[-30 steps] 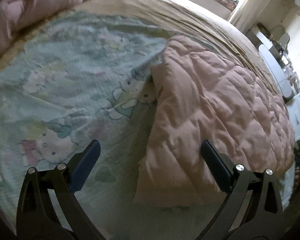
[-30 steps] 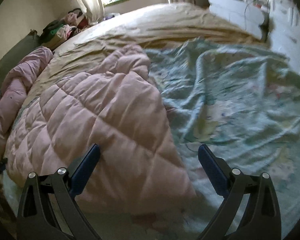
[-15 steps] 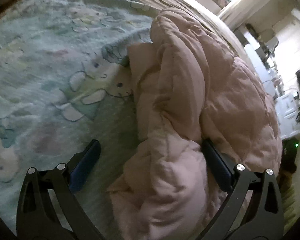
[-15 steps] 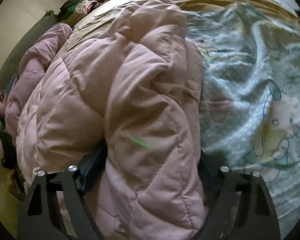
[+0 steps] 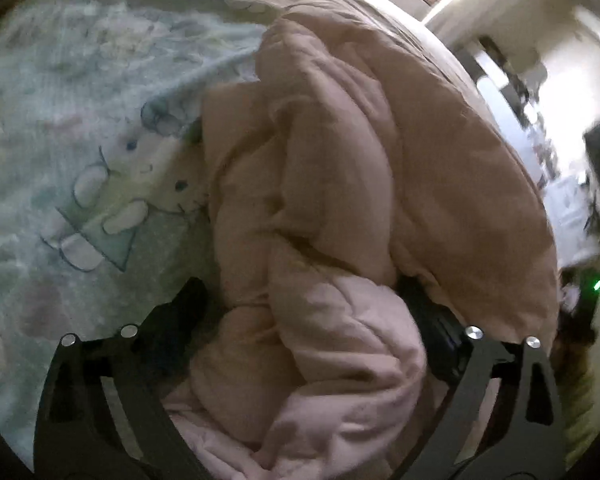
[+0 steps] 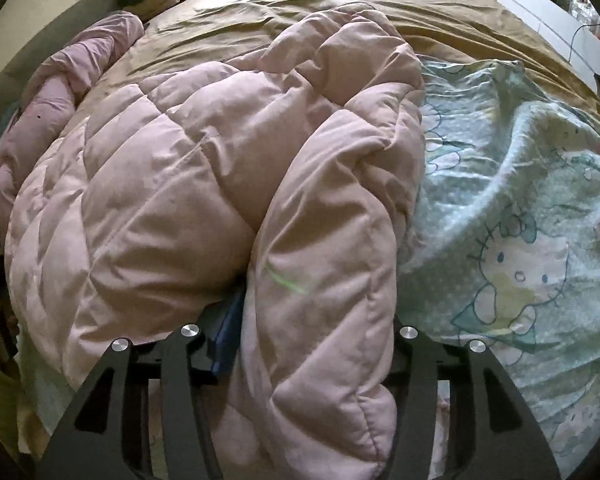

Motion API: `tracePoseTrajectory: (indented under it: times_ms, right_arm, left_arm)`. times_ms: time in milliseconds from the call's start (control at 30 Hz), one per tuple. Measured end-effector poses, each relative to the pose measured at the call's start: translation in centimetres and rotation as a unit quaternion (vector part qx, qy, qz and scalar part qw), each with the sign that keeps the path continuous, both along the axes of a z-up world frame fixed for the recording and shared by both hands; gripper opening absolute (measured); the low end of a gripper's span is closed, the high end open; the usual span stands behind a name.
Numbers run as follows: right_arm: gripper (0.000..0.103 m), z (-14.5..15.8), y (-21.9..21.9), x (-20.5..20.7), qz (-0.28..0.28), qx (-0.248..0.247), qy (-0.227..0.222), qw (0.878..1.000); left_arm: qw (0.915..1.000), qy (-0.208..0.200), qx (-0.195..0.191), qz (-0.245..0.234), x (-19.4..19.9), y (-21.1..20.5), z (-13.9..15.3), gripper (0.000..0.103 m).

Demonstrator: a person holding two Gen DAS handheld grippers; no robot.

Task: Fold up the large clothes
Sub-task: 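Close both tools on the side edge of the pink coat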

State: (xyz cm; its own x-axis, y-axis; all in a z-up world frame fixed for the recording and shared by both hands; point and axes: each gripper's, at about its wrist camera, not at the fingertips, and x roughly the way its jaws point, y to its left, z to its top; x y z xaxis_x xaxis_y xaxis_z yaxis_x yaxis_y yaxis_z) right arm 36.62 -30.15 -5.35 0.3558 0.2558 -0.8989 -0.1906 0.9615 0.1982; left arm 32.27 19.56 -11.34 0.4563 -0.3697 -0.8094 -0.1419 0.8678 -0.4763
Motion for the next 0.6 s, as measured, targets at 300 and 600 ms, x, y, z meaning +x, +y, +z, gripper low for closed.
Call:
tracePoseTrajectory:
  times_ms: [300, 600]
  right_arm:
    - [0.032, 3.0, 0.8, 0.9, -0.001, -0.019, -0.030, 0.999]
    - [0.027, 8.9, 4.2, 0.7, 0.020, -0.023, -0.063, 0.998]
  left_arm:
    - [0.9976, -0.063, 0.030, 0.005, 1.3, -2.6, 5.3, 0.041]
    - [0.9921, -0.113, 0.047, -0.029, 1.4, -4.2, 12.0, 0.035]
